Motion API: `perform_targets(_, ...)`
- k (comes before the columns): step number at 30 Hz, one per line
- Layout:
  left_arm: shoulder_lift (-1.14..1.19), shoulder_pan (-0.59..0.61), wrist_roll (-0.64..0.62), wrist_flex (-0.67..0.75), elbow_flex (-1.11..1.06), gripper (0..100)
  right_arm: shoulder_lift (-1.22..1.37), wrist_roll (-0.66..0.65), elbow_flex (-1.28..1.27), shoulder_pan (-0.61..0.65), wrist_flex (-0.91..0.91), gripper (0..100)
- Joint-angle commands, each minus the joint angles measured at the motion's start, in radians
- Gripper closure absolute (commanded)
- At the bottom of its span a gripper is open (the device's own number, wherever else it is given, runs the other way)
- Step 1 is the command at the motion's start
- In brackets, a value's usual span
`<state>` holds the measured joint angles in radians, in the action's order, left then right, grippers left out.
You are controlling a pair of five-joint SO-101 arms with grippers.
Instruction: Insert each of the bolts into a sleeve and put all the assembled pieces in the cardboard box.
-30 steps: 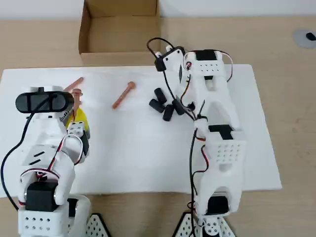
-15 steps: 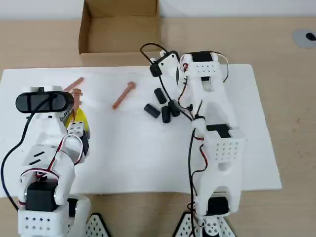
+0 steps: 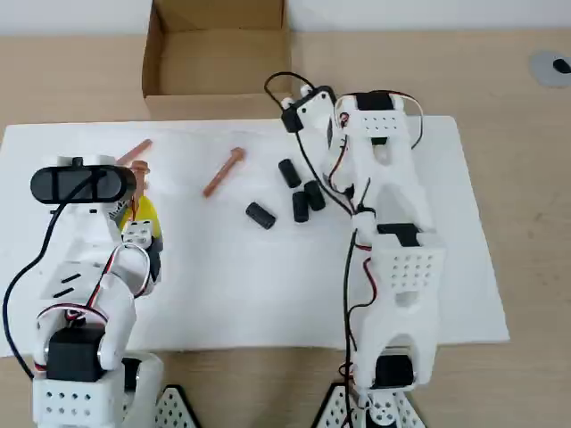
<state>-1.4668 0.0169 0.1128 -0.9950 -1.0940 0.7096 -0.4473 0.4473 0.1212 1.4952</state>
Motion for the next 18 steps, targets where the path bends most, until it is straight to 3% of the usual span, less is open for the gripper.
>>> perform_targets(1,-0.013,-0.011,0.011,0.018,0.006,100,0.012,0.000,0.004,-0.001,0.015,98.8)
perform_targets(9,-0.015,-0.049,0.003,0.021,-0.017,100,-0.200,0.132,0.335,0.012,0.212,98.8)
perform_targets(13,-0.016,-0.060,-0.138,0.025,0.012,99,-0.466,0.167,0.549,0.087,0.293,98.8)
perform_targets(18,-0.016,-0.060,-0.249,0.025,0.097,99,-0.938,0.169,0.464,0.226,0.293,98.8)
